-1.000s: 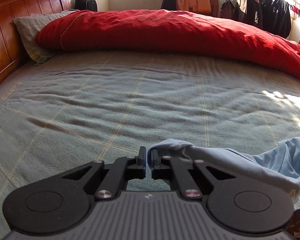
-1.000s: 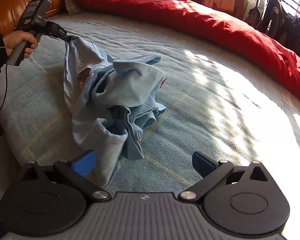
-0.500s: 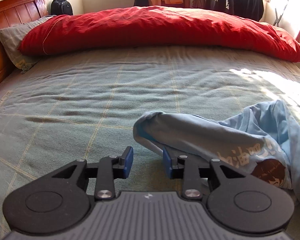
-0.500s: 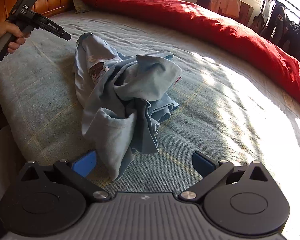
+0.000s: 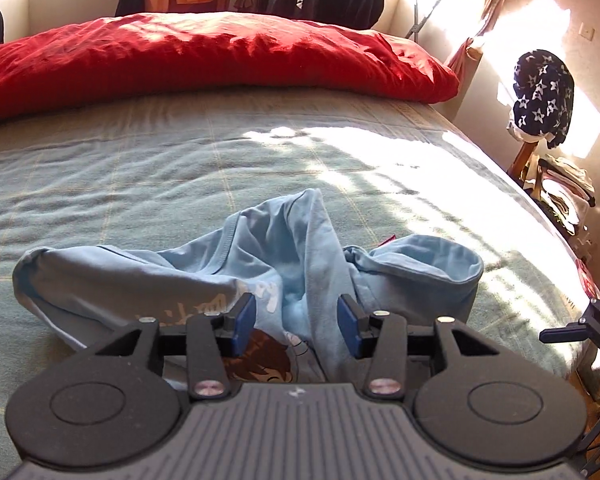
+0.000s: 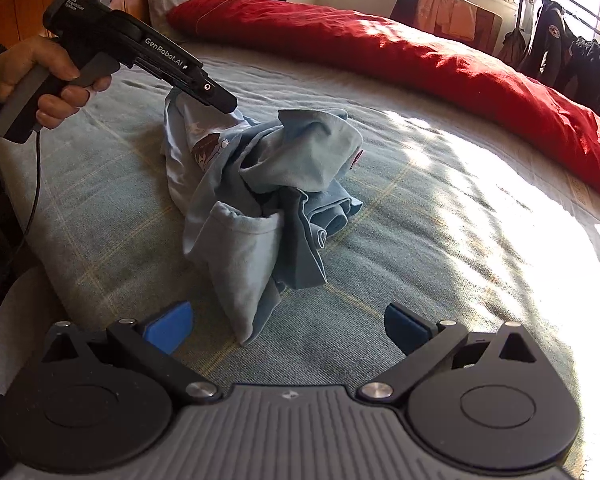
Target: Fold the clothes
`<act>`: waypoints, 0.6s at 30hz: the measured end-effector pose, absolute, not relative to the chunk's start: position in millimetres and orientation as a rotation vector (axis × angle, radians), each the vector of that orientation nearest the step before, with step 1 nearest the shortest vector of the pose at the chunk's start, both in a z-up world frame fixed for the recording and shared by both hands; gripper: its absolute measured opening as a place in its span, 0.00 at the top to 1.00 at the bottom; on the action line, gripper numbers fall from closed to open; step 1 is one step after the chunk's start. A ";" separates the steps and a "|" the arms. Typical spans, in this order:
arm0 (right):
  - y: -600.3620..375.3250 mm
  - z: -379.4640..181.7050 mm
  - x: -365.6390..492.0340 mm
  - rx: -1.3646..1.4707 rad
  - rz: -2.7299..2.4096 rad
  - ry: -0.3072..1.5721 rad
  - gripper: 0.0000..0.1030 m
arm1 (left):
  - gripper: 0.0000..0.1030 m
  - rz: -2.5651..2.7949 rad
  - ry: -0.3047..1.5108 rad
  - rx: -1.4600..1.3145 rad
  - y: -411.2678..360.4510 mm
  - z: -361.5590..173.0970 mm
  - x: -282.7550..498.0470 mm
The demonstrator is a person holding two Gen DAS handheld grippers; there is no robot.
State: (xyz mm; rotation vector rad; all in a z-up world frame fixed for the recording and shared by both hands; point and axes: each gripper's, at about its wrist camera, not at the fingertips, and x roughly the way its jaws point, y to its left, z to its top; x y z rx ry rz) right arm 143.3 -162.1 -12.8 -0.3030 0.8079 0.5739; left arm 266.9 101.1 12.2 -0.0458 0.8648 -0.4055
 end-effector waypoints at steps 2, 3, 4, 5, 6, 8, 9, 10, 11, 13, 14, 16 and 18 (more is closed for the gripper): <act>-164.5 -18.6 152.2 -0.297 0.568 0.817 0.00 | 0.57 -0.411 0.887 -0.068 94.5 4.2 277.8; -165.9 -22.4 157.3 -0.290 0.564 0.826 0.00 | 0.57 -0.419 0.900 -0.085 93.4 0.5 281.6; -167.2 -25.3 161.0 -0.283 0.568 0.833 0.00 | 0.57 -0.429 0.913 -0.101 92.4 -3.2 285.3; -168.7 -28.0 163.8 -0.276 0.573 0.838 0.00 | 0.57 -0.439 0.926 -0.117 91.5 -6.9 288.9; -170.2 -30.4 165.6 -0.271 0.576 0.842 0.00 | 0.56 -0.448 0.939 -0.133 90.5 -10.6 292.6; -173.6 -35.1 168.8 -0.262 0.579 0.849 0.00 | 0.55 -0.460 0.963 -0.138 86.5 -16.6 296.1; -175.5 -37.4 170.3 -0.257 0.579 0.853 0.00 | 0.55 -0.466 0.975 -0.140 84.4 -19.5 297.7; -177.6 -39.7 171.4 -0.249 0.577 0.858 0.00 | 0.55 -0.471 0.987 -0.142 82.3 -22.5 299.4; -179.7 -41.8 172.4 -0.242 0.574 0.862 0.00 | 0.57 -0.479 0.995 -0.146 79.6 -24.5 299.7; -184.0 -44.3 171.7 -0.231 0.570 0.864 0.00 | 0.59 -0.500 1.007 -0.142 72.8 -27.0 299.0; -186.6 -45.7 171.5 -0.224 0.568 0.867 0.00 | 0.68 -0.501 1.004 -0.128 69.1 -26.7 298.2; -191.8 -48.4 171.1 -0.210 0.564 0.873 0.00 | 0.79 -0.496 0.995 -0.129 62.3 -24.1 297.5; -196.7 -50.5 169.0 -0.205 0.553 0.877 0.00 | 0.90 -0.498 0.981 -0.162 59.2 -17.3 299.9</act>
